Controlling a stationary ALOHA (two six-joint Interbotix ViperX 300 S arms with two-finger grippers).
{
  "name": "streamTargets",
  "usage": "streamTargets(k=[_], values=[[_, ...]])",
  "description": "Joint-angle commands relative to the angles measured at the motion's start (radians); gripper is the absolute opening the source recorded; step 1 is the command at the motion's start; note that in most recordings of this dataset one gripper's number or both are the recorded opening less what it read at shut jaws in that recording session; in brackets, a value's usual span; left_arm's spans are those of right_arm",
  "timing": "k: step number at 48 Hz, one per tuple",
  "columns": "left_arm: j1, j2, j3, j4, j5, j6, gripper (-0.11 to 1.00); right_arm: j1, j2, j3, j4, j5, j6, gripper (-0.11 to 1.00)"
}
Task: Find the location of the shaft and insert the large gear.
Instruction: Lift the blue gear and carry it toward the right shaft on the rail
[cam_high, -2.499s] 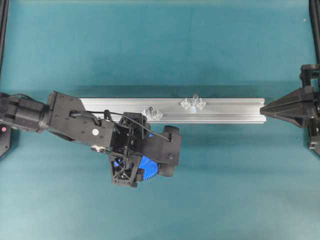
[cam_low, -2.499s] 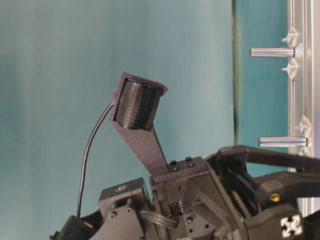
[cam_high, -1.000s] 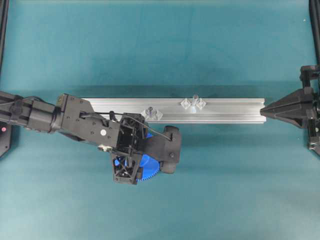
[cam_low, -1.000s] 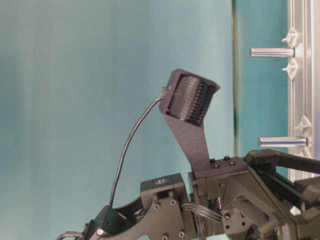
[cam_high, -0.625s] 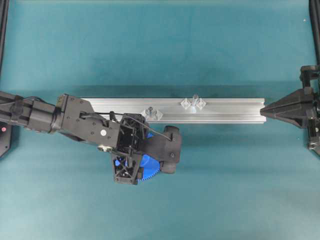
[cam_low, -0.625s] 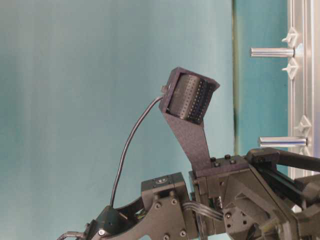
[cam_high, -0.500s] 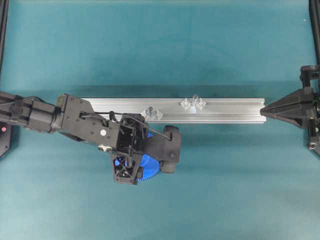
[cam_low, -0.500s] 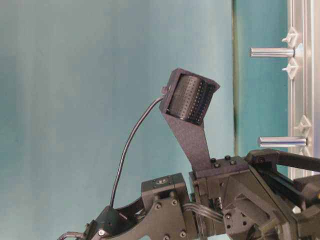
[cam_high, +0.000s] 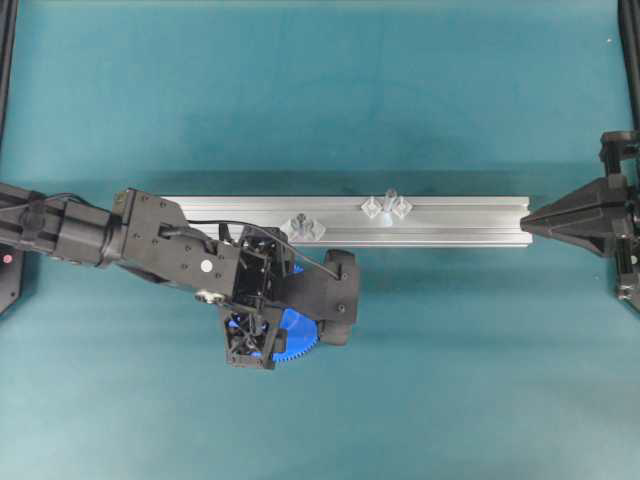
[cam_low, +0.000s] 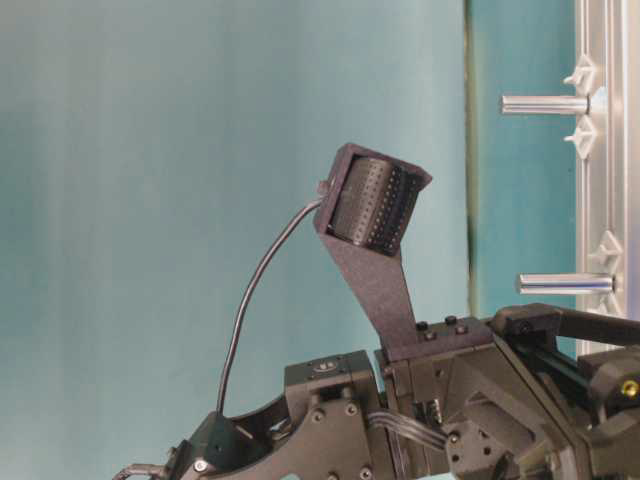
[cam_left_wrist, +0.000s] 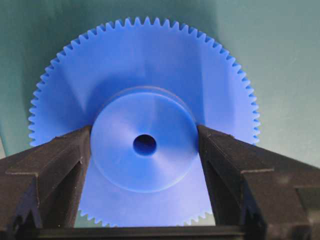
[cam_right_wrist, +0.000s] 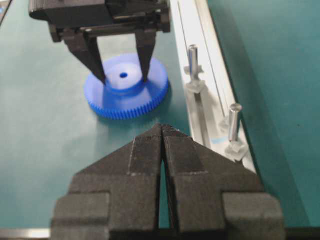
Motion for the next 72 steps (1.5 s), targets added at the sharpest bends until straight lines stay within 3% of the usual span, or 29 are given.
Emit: streamTargets(k=[1,21,52,72], values=[[-0.006,-0.014,-0.003,0.003,0.000,0.000,0.71,-0.002,0.005,-0.009,0.002,-0.003,0.009,0.01],[-0.005,-0.040,-0.031,0.003,0.028,0.011,0.71,-0.002,0.005,-0.008,0.002,-0.003,0.009,0.01],[0.025,-0.132,-0.153,0.008,0.186,0.017,0.71,-0.002,0.005,-0.008,0.002,0.006,0.017,0.01],[0.081,-0.118,-0.333,0.008,0.298,0.199,0.71,-0.002,0.003,-0.008,0.002,0.006,0.017,0.01]])
